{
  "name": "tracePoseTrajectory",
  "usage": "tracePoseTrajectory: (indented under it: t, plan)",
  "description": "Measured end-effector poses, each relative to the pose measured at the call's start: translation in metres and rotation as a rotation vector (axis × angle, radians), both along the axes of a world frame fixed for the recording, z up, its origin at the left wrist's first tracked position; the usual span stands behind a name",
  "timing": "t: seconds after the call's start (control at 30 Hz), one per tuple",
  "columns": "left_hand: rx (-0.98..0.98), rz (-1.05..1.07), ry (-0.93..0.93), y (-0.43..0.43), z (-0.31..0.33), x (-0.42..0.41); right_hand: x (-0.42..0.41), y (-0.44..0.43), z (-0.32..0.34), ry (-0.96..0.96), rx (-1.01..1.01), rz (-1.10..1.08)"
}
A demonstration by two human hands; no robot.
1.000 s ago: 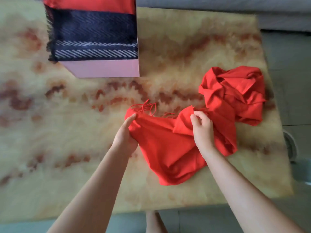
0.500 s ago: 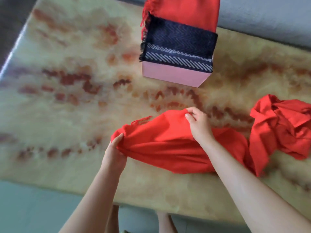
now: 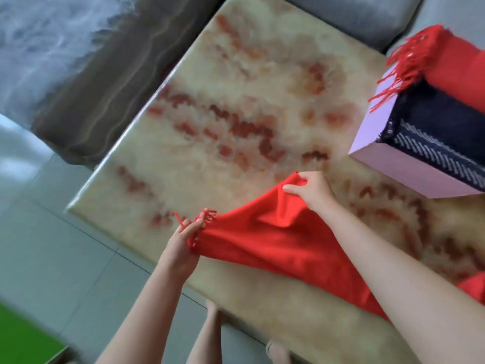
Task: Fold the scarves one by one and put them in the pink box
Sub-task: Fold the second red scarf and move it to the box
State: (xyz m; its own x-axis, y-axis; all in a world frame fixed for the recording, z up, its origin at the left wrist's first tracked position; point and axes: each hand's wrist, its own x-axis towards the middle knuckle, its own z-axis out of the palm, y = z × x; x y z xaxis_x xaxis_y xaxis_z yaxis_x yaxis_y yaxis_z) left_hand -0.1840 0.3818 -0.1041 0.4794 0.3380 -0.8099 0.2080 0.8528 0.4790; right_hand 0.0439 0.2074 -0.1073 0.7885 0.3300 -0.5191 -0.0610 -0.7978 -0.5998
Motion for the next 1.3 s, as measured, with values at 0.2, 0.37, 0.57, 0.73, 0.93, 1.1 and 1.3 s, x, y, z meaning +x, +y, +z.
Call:
tracePoseTrajectory:
  t: [0.2,0.37,0.57,0.73,0.93,1.1,1.3]
  plan:
    - [0.208,0.126,0.067,0.059,0.006,-0.023,0.005,0.110,0.025,-0.106,0.246,0.143]
    - [0.422,0.199,0.170,0.110,0.004,-0.039,0.014,0.198,0.029,-0.111,0.322,0.286]
    - [0.584,0.296,0.174,0.181,0.004,-0.047,0.018,0.286,0.027,-0.175,0.355,0.332]
    - [0.696,0.343,0.170,0.238,-0.001,-0.038,0.024,0.343,0.028,-0.264,0.358,0.384]
    - [0.813,0.071,0.488,0.255,-0.017,-0.024,0.041,0.360,-0.007,-0.261,0.092,0.419]
    - [0.896,0.212,0.782,0.214,-0.013,-0.031,0.032,0.310,-0.027,-0.262,-0.111,0.391]
    - [0.381,0.301,0.577,0.159,-0.012,-0.030,0.014,0.252,-0.027,-0.360,-0.170,0.398]
